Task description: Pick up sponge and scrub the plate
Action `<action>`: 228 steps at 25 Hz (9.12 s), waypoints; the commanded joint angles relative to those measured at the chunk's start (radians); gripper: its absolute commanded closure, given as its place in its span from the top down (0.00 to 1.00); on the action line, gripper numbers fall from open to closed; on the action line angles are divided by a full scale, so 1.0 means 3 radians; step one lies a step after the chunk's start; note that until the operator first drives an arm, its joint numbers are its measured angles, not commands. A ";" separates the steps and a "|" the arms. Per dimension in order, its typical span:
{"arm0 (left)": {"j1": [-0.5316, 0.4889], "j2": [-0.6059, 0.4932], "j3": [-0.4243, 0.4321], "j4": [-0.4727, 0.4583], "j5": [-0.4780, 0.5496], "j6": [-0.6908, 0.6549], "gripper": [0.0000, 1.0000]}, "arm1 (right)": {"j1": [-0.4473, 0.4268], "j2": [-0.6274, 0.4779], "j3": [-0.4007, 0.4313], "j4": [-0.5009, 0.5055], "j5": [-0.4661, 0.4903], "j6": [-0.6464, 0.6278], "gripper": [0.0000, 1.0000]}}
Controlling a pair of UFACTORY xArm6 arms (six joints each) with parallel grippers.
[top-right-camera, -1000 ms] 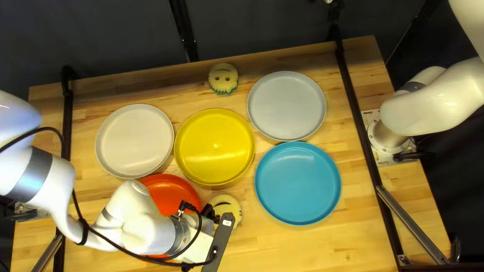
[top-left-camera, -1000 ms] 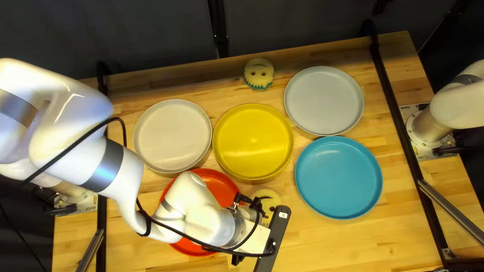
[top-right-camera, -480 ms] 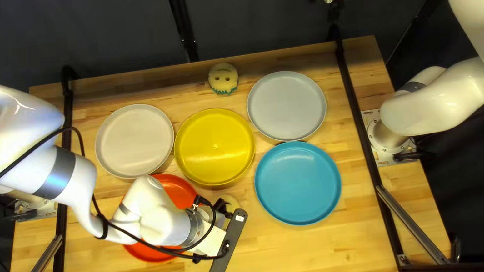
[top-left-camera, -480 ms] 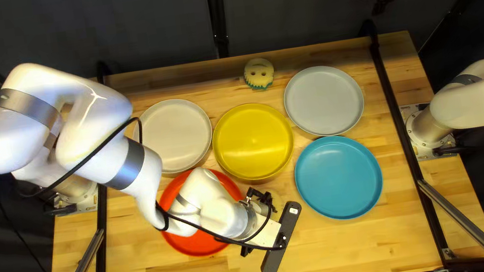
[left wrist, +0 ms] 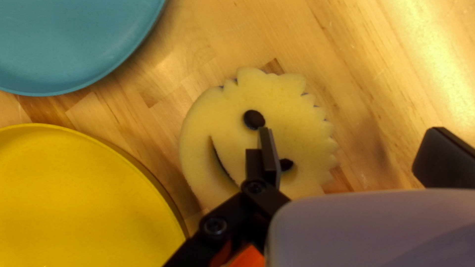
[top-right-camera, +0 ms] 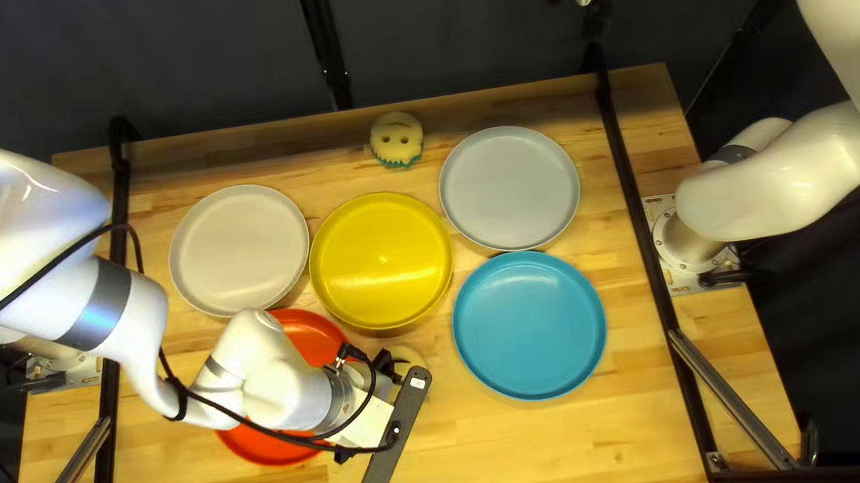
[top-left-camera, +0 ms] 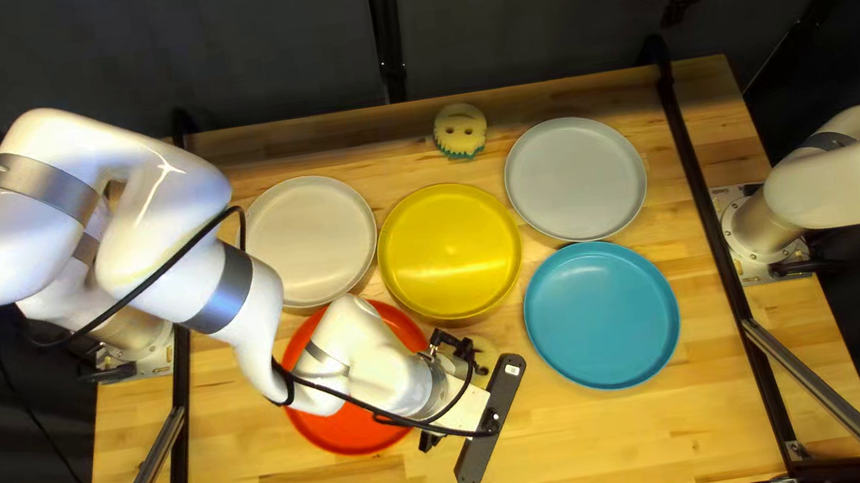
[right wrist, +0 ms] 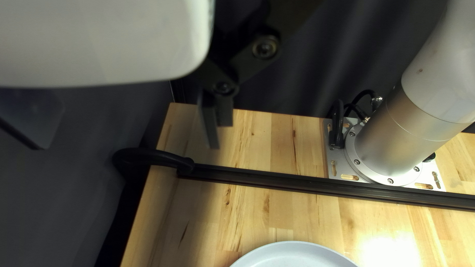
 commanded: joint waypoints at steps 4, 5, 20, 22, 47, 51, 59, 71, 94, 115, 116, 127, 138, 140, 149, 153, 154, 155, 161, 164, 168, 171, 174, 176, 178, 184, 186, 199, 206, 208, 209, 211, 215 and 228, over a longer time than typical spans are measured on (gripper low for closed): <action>0.0001 -0.0002 0.0002 -0.0003 -0.0001 0.0003 0.00 | 0.0000 0.0000 0.0000 0.0000 0.0000 0.0000 1.00; 0.0001 -0.0002 0.0002 -0.0003 -0.0001 0.0003 0.00 | 0.0000 0.0000 0.0000 0.0000 0.0000 0.0000 1.00; -0.0058 -0.0260 -0.0027 -0.0185 0.0306 0.0169 0.00 | 0.0000 0.0000 0.0000 0.0000 0.0000 0.0000 1.00; -0.0087 -0.0371 -0.0029 -0.0224 0.0456 0.0188 0.00 | 0.0000 0.0000 0.0000 0.0000 0.0000 0.0000 1.00; -0.0309 -0.1213 0.1218 -0.0715 0.0241 -0.0098 0.00 | 0.0000 0.0000 0.0000 0.0000 0.0000 0.0000 1.00; -0.0309 -0.1213 0.1218 -0.0715 0.0241 -0.0098 0.00 | 0.0000 0.0000 0.0000 0.0000 0.0000 0.0000 1.00; -0.0295 -0.1188 0.1214 -0.0698 0.0204 -0.0104 0.00 | 0.0000 0.0000 0.0000 0.0000 0.0000 0.0000 1.00; 0.0028 -0.1189 0.1289 -0.1127 0.0086 0.0639 0.00 | 0.0000 0.0000 0.0000 0.0000 0.0000 0.0000 1.00; -0.0429 -0.1222 0.1406 -0.1422 0.0022 0.0503 0.00 | 0.0000 0.0000 0.0000 0.0000 0.0000 0.0000 1.00; -0.0328 -0.1117 0.1368 -0.1661 -0.0080 0.0830 0.00 | 0.0000 0.0000 0.0000 0.0000 0.0000 0.0000 1.00; -0.0368 -0.1140 0.1372 -0.1619 -0.0056 0.0745 0.00 | 0.0000 0.0000 0.0000 0.0000 0.0000 0.0000 1.00; -0.0444 -0.1251 0.1592 -0.1726 -0.0157 0.0673 0.00 | 0.0000 0.0000 0.0000 0.0000 0.0000 0.0000 1.00; 0.0174 -0.1466 0.1898 -0.2565 -0.0210 0.1953 0.00 | 0.0000 0.0000 0.0000 0.0000 0.0000 0.0000 1.00; 0.0257 -0.1555 0.1948 -0.2575 -0.0160 0.2014 0.00 | 0.0000 0.0000 0.0000 0.0000 0.0000 0.0000 1.00; 0.0099 -0.1674 0.2022 -0.2464 -0.0118 0.1706 0.00 | 0.0000 0.0000 0.0000 0.0000 0.0000 0.0000 1.00; -0.0190 -0.1526 0.1883 -0.2320 -0.0160 0.1327 0.00 | 0.0000 0.0000 0.0000 0.0000 0.0000 0.0000 1.00; -0.0216 -0.1516 0.1867 -0.2291 -0.0158 0.1279 0.00 | 0.0000 0.0000 0.0000 0.0000 0.0000 0.0000 1.00; -0.0297 -0.1489 0.1814 -0.2177 -0.0143 0.1101 0.00 | 0.0000 0.0000 0.0000 0.0000 0.0000 0.0000 1.00; -0.0599 -0.1296 0.1631 -0.1882 -0.0186 0.0570 0.00 | 0.0000 0.0000 0.0000 0.0000 0.0000 0.0000 1.00; -0.0632 -0.1273 0.1632 -0.1850 -0.0219 0.0513 0.00 | 0.0000 0.0000 0.0000 0.0000 0.0000 0.0000 1.00; -0.0556 -0.1441 0.1859 -0.2029 -0.0260 0.0721 0.00 | 0.0000 0.0000 0.0000 0.0000 0.0000 0.0000 1.00; -0.0489 -0.1619 0.2049 -0.2162 -0.0247 0.0863 0.00 | 0.0000 0.0000 0.0000 0.0000 0.0000 0.0000 1.00; -0.0417 -0.1758 0.2226 -0.2341 -0.0256 0.1060 0.00 | 0.0000 0.0000 0.0000 0.0000 0.0000 0.0000 1.00; -0.0374 -0.1818 0.2320 -0.2460 -0.0270 0.1193 0.00 | 0.0000 0.0000 0.0000 0.0000 0.0000 0.0000 1.00; -0.0354 -0.1832 0.2368 -0.2533 -0.0285 0.1270 0.00 | 0.0000 0.0000 0.0000 0.0000 0.0000 0.0000 1.00; -0.0432 -0.1777 0.2312 -0.2434 -0.0296 0.1084 0.00 | 0.0000 0.0000 0.0000 0.0000 0.0000 0.0000 1.00; -0.0474 -0.1704 0.2219 -0.2325 -0.0295 0.0952 0.00 | 0.0000 0.0000 0.0000 0.0000 0.0000 0.0000 1.00; -0.0734 -0.1483 0.1931 -0.1753 -0.0297 0.0222 0.00 | 0.0000 0.0000 0.0000 0.0000 0.0000 0.0000 1.00; -0.0644 -0.1785 0.2339 -0.2195 -0.0347 0.0638 0.00 | 0.0000 0.0000 0.0000 0.0000 0.0000 0.0000 1.00; -0.0586 -0.1870 0.2425 -0.2287 -0.0324 0.0758 0.00 | 0.0000 0.0000 0.0000 0.0000 0.0000 0.0000 1.00; -0.0573 -0.1889 0.2444 -0.2309 -0.0318 0.0785 0.00 | 0.0000 0.0000 0.0000 0.0000 0.0000 0.0000 1.00; -0.0561 -0.1911 0.2459 -0.2333 -0.0303 0.0805 0.00 | 0.0000 0.0000 0.0000 0.0000 0.0000 0.0000 1.00; -0.0616 -0.1722 0.2263 -0.2289 -0.0315 0.0730 0.00 | 0.0000 0.0000 0.0000 0.0000 0.0000 0.0000 1.00; -0.0718 -0.1222 0.1654 -0.2056 -0.0279 0.0623 0.00 | 0.0000 0.0000 0.0000 0.0000 0.0000 0.0000 1.00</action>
